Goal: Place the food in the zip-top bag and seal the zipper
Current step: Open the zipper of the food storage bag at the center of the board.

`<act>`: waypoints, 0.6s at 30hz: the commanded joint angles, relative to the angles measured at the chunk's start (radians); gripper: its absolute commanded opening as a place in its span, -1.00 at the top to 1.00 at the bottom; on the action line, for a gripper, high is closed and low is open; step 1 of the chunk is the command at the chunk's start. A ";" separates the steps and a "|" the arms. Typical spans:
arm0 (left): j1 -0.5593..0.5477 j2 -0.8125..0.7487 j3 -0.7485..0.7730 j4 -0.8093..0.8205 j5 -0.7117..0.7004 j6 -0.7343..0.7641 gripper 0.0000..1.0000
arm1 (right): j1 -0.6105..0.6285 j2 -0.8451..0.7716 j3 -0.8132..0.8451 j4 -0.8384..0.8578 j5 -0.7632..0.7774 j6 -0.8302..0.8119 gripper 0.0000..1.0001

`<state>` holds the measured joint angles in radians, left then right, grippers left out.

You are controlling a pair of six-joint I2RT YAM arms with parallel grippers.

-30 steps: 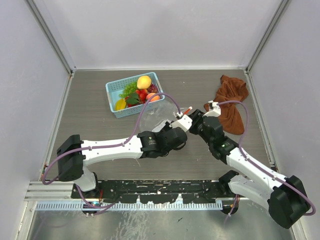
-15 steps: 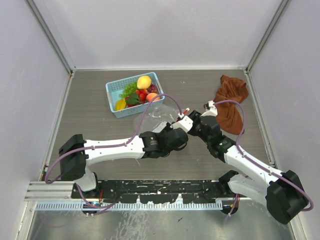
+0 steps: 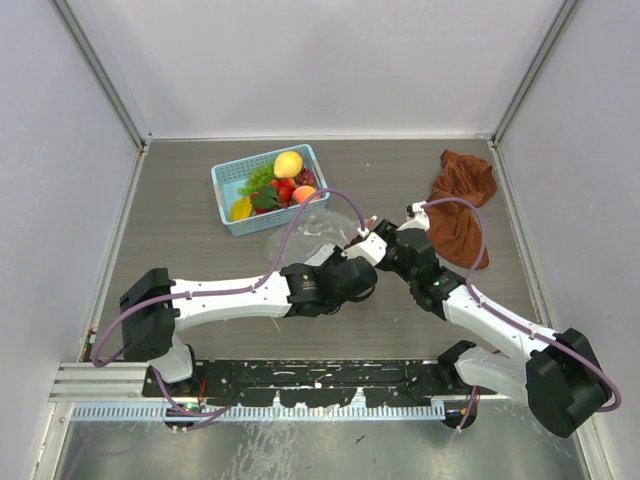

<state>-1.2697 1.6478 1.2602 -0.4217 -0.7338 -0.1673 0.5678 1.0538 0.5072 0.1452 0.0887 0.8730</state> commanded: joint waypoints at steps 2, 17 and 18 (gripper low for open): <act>-0.007 -0.013 0.016 0.057 -0.006 -0.003 1.00 | 0.002 0.004 0.025 0.077 -0.013 0.021 -0.08; -0.029 -0.017 0.014 0.054 -0.005 -0.023 1.00 | 0.003 0.006 0.027 0.098 -0.043 0.009 0.48; -0.028 -0.025 0.015 0.049 0.002 -0.030 1.00 | 0.003 0.000 0.030 0.091 -0.042 0.001 0.57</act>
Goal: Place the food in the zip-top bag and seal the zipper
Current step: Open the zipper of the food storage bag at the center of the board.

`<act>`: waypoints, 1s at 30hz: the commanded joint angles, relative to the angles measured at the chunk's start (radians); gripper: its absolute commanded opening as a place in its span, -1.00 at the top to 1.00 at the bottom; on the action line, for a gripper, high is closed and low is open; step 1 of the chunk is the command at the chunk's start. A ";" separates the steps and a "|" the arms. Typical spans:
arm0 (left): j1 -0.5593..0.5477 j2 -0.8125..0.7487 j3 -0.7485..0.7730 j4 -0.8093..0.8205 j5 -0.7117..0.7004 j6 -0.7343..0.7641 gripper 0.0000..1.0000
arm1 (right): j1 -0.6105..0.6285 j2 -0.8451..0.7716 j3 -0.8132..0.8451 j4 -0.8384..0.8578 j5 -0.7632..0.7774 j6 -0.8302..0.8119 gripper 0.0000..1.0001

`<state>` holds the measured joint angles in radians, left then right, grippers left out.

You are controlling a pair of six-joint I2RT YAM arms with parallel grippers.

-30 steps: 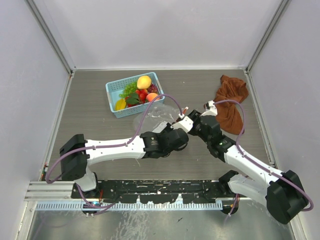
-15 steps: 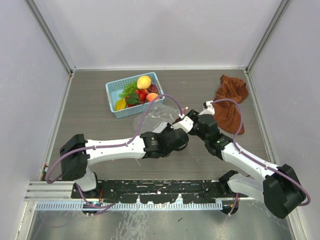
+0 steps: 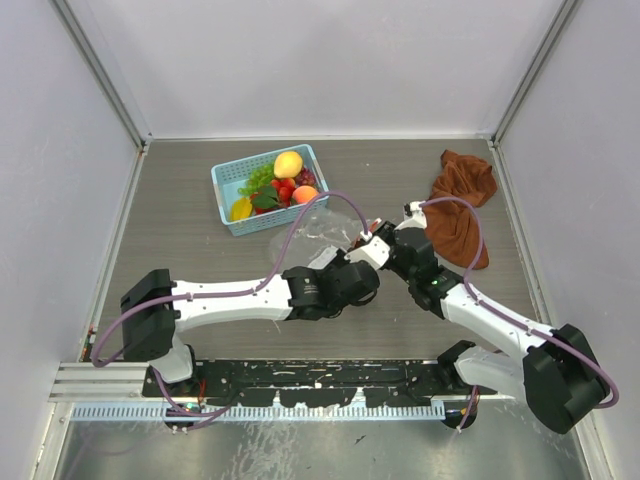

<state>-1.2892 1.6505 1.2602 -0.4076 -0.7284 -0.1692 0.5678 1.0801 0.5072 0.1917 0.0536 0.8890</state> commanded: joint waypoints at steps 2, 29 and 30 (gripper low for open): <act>-0.008 -0.050 0.012 0.028 0.013 -0.042 0.89 | 0.003 -0.038 0.035 0.032 -0.005 -0.028 0.75; 0.094 -0.086 0.062 0.032 0.150 -0.186 -0.13 | 0.033 -0.073 0.086 -0.029 -0.023 -0.091 0.99; 0.100 -0.077 0.067 0.030 0.158 -0.188 -0.13 | 0.035 -0.072 0.086 -0.029 -0.022 -0.091 0.99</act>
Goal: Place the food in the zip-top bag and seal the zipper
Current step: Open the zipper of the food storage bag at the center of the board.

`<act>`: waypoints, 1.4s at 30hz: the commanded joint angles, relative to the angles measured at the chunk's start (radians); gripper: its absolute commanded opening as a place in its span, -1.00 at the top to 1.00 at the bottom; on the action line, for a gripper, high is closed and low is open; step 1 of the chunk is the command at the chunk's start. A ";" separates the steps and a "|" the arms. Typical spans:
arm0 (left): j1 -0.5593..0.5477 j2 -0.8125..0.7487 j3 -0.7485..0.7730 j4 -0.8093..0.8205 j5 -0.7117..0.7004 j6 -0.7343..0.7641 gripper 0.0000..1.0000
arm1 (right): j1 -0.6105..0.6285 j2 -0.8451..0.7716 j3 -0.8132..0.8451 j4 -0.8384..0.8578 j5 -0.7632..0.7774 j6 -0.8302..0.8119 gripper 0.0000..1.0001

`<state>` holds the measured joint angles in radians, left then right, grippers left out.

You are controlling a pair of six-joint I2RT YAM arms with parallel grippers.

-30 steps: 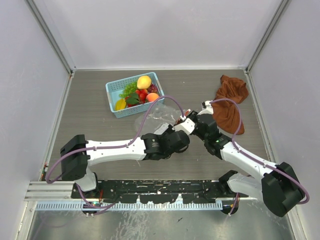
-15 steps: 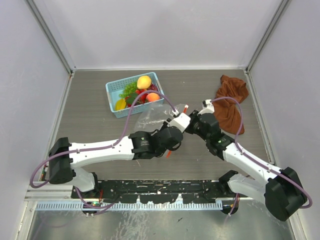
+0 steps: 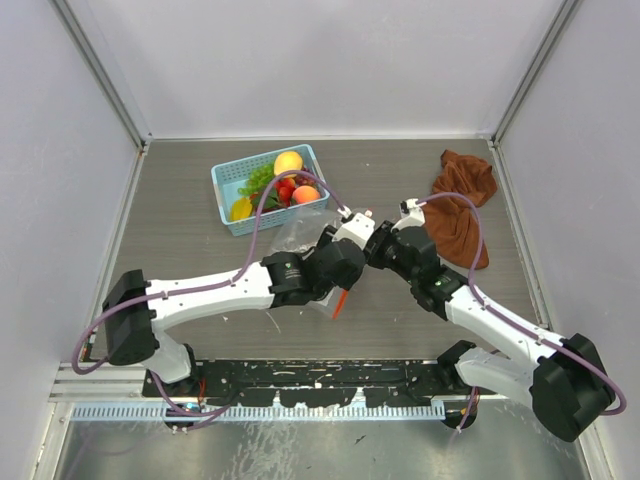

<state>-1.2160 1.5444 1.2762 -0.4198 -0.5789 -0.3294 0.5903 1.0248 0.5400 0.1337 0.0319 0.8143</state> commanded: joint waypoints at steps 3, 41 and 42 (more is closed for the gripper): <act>0.035 0.042 0.056 0.044 0.030 -0.033 -0.13 | 0.014 -0.013 0.053 0.029 0.002 -0.017 0.99; 0.050 0.048 -0.031 0.044 -0.151 -0.029 0.31 | 0.024 0.003 0.076 -0.024 -0.001 -0.050 0.97; 0.050 0.048 -0.035 0.046 -0.154 -0.027 0.35 | 0.025 0.008 0.080 -0.023 -0.004 -0.051 0.96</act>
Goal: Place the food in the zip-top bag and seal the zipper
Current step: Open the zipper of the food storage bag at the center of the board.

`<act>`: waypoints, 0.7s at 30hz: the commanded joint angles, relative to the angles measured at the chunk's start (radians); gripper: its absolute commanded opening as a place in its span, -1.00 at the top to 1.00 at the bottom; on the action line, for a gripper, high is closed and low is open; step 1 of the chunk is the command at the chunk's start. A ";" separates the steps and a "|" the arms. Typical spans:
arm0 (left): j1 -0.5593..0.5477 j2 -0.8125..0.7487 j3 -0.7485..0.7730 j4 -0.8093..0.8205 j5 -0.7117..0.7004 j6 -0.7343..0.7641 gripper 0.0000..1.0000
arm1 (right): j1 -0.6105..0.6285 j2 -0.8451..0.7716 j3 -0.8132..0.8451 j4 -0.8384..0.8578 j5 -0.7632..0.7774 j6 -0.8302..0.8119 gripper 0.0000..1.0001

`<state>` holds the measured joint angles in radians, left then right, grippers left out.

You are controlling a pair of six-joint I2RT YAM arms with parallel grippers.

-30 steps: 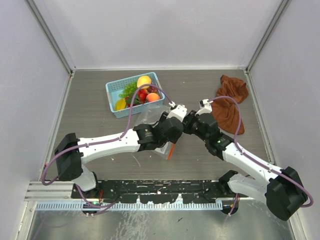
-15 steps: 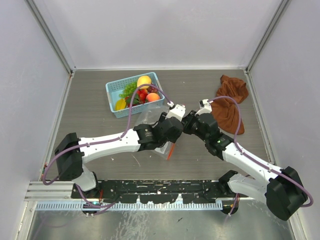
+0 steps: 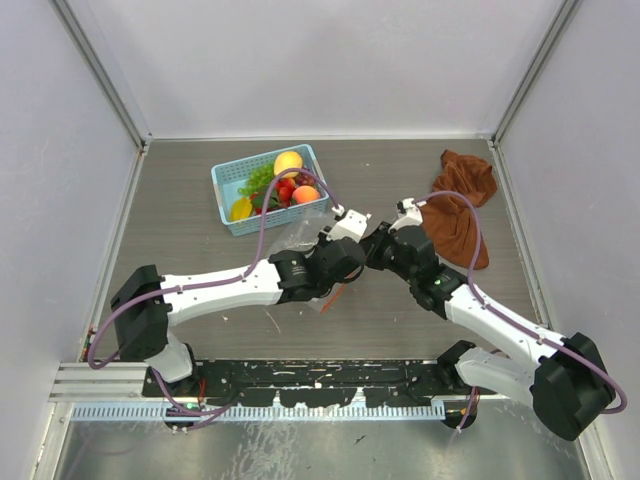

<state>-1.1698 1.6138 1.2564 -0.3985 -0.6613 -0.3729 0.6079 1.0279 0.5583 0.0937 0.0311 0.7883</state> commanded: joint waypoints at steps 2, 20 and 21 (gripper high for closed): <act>0.007 -0.019 -0.016 0.027 -0.069 0.017 0.46 | 0.012 0.020 0.067 0.025 -0.015 -0.025 0.94; 0.007 -0.095 -0.061 0.108 -0.072 -0.120 1.00 | 0.087 0.080 0.116 -0.003 0.021 -0.015 0.16; 0.006 -0.104 -0.065 0.112 -0.087 -0.126 1.00 | 0.094 0.079 0.121 -0.015 0.028 -0.015 0.14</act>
<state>-1.1683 1.5951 1.1961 -0.3779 -0.6830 -0.4385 0.6781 1.1099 0.6125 0.0746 0.0277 0.7769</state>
